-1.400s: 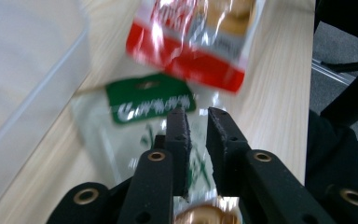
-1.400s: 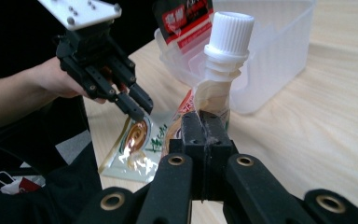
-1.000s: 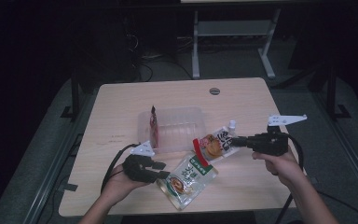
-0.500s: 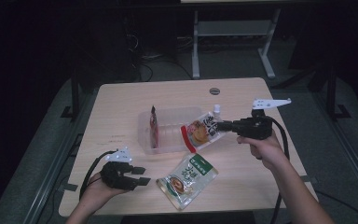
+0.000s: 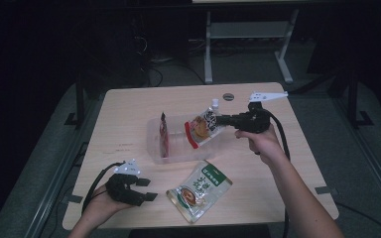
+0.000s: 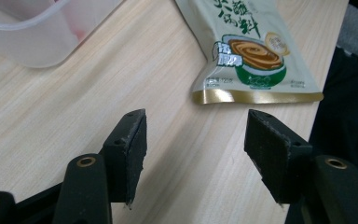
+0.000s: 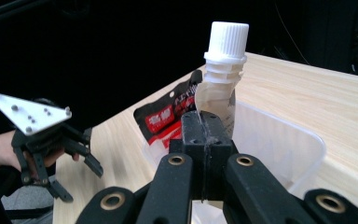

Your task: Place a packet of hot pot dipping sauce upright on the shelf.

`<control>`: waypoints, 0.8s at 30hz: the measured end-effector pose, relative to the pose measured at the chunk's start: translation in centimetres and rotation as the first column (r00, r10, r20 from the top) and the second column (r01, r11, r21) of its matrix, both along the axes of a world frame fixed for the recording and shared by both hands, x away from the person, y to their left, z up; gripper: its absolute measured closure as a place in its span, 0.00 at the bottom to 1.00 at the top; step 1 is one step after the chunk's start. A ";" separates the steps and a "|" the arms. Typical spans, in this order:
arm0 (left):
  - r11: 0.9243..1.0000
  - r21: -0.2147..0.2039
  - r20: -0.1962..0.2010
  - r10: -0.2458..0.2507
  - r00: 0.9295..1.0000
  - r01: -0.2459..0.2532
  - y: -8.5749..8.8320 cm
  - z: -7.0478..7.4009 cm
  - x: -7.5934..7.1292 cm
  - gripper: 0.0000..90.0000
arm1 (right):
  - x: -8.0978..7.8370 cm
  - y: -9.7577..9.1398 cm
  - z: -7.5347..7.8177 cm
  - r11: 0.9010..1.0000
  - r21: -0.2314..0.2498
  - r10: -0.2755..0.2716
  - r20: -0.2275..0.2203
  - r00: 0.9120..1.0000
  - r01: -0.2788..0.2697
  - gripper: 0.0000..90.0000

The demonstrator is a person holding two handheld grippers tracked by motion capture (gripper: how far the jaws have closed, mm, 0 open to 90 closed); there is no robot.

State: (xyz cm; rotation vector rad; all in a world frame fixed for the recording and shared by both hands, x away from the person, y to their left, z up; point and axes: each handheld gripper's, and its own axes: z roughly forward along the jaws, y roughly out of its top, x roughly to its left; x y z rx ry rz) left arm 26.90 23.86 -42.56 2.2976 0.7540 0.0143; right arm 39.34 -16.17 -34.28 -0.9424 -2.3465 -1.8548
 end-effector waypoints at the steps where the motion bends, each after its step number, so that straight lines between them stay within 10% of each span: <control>1: 1.000 0.003 0.001 0.000 1.000 0.000 0.0 0.0 0.1 0.43 | 0.2 0.2 -0.1 1.000 0.000 -0.005 -0.001 1.000 0.005 1.00; 24: 1.000 0.013 -0.003 -0.005 1.000 0.005 -0.2 -0.3 0.2 0.43 | 1.3 2.8 -1.5 0.998 -0.052 -0.025 -0.012 1.000 0.025 1.00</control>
